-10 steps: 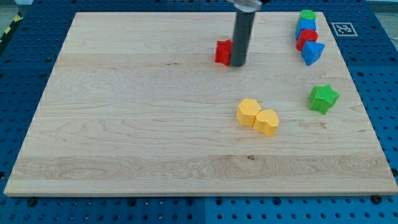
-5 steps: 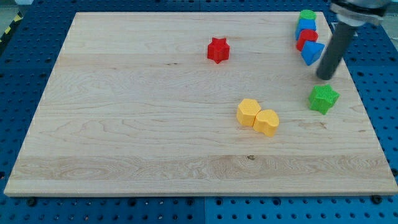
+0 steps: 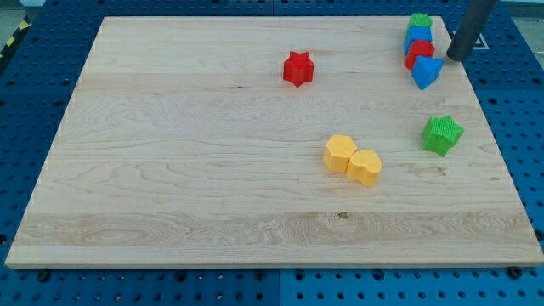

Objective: Slide the red circle to the right of the red star

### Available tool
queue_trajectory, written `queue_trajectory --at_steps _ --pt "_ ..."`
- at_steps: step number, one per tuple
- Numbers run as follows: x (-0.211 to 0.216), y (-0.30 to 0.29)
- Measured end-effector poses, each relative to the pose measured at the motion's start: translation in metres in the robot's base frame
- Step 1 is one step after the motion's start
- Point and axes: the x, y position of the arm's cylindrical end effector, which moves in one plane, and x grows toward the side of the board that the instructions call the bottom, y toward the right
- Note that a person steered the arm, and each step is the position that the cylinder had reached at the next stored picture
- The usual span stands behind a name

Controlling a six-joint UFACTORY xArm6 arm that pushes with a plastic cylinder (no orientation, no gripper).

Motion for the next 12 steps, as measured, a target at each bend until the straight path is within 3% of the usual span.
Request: queue_trajectory --at_steps 2,5,10,12 --pt "0.0 -0.016" --pt "0.007 -0.098" --pt "0.056 -0.07" --pt "0.058 -0.09"
